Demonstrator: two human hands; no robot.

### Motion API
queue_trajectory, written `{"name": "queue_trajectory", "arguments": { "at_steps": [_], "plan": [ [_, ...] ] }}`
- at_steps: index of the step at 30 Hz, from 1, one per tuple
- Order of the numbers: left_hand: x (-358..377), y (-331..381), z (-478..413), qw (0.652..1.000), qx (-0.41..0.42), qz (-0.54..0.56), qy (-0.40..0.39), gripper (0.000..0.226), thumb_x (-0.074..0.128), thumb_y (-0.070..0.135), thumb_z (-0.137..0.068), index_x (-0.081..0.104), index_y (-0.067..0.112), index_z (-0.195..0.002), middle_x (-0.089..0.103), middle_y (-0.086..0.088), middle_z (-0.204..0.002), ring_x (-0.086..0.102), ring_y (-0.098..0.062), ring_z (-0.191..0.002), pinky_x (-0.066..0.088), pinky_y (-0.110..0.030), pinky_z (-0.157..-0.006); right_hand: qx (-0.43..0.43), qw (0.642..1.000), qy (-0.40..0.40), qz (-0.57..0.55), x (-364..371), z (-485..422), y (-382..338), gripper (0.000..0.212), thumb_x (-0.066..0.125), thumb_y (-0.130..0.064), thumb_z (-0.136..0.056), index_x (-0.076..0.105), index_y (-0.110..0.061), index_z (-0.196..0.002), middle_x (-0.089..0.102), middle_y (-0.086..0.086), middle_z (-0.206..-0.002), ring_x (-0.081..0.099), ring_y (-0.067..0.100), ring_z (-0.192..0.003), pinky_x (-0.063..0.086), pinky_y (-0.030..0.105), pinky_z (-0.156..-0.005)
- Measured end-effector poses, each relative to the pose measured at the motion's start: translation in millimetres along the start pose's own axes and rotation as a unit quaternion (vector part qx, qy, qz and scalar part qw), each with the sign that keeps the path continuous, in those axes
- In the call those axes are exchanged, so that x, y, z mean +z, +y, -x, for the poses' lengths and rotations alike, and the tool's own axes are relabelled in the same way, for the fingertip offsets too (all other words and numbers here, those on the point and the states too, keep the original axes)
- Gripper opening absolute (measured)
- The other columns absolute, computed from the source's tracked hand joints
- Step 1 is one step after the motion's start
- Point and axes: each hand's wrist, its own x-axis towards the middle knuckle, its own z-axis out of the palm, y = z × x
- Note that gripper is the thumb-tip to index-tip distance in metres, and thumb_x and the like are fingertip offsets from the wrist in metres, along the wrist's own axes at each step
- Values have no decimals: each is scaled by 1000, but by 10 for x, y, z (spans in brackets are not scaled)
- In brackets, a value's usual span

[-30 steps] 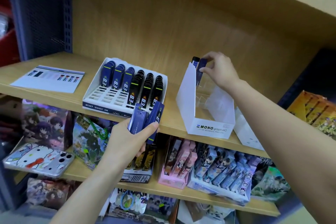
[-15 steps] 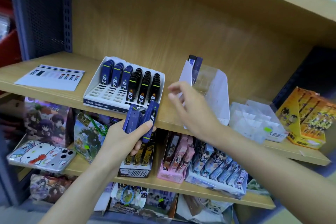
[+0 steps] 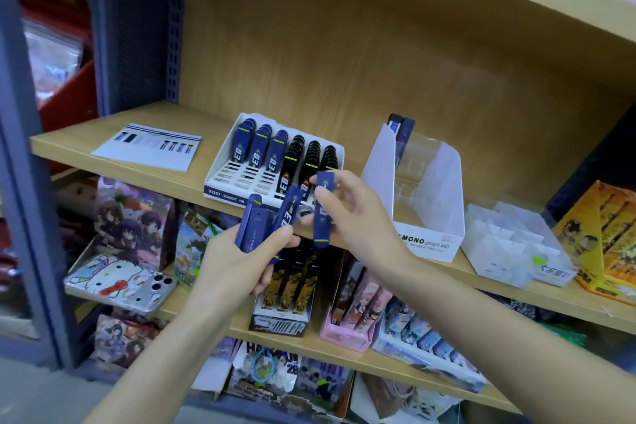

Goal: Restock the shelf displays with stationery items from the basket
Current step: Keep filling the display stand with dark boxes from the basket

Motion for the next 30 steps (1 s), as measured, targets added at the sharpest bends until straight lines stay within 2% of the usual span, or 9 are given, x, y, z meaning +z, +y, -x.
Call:
{"name": "queue_trajectory", "arguments": {
  "at_steps": [4, 7, 9, 13, 15, 21, 24, 27, 30],
  "plan": [
    [-192, 48, 9, 999, -7, 13, 33, 19, 64, 24, -88, 69, 5, -90, 56, 10, -43, 32, -6, -34, 29, -16, -35, -98, 989, -37, 108, 75, -166, -234, 23, 56, -17, -94, 60, -29, -113, 54, -7, -72, 55, 7, -52, 52, 25, -54],
    [-353, 63, 3, 998, -13, 9, 65, 15, 68, 26, -85, 71, 12, -80, 65, -12, -61, 34, -9, -38, 29, -19, -37, -155, 966, -10, 205, 161, -386, -362, 21, 71, -24, -83, 65, -20, -103, 66, -10, -71, 52, 3, -45, 50, 24, -60],
    [-430, 68, -7, 997, -14, 8, 78, 15, 69, 26, -84, 72, 13, -77, 66, -25, -79, 33, -11, -40, 29, -21, -37, -179, 947, 1, 265, 227, -566, -407, 16, 74, -29, -80, 64, -21, -88, 68, -10, -76, 55, -1, -54, 49, 25, -66],
    [-528, 86, -14, 995, -20, 13, 97, 19, 67, 21, -87, 70, 4, -81, 55, 4, -44, 30, -8, -36, 27, -17, -35, -199, 891, -54, 405, 406, -927, -445, 8, 56, -27, -94, 54, -19, -92, 53, -3, -95, 55, 15, -85, 44, 33, -82],
    [-572, 89, -24, 994, -21, 18, 107, 18, 67, 20, -87, 69, 4, -80, 56, 7, -46, 31, -7, -36, 27, -16, -35, -197, 867, -88, 449, 497, -1050, -455, 6, 50, -23, -97, 52, -18, -94, 48, 1, -99, 54, 22, -89, 44, 37, -84],
    [-645, 123, -22, 991, -24, 39, 129, 13, 68, 19, -86, 68, 7, -81, 72, -3, -73, 33, -8, -37, 28, -17, -36, -201, 863, -73, 458, 633, -1247, -434, 15, 73, -25, -82, 60, -17, -82, 58, 0, -85, 53, 18, -79, 38, 28, -63],
    [-647, 149, -6, 991, -32, 40, 124, 13, 68, 19, -86, 68, 7, -81, 73, 0, -73, 33, -8, -36, 29, -16, -37, -183, 863, -104, 459, 681, -1325, -354, 12, 61, -22, -91, 63, -10, -92, 55, 1, -81, 53, 21, -76, 45, 33, -70],
    [-658, 157, -15, 992, -36, 37, 118, 15, 67, 21, -87, 68, 8, -81, 73, -1, -75, 35, -8, -38, 30, -17, -37, -172, 844, -135, 490, 709, -1361, -318, 15, 45, -18, -99, 54, -11, -109, 48, 3, -99, 51, 23, -91, 43, 38, -83],
    [-674, 142, -26, 991, -39, 43, 124, 14, 67, 21, -87, 68, 11, -78, 73, -4, -79, 35, -8, -38, 30, -19, -37, -147, 857, -134, 475, 654, -1380, -356, 12, 49, -15, -98, 45, -13, -108, 48, 2, -93, 49, 21, -79, 41, 35, -72]
  ]
}}
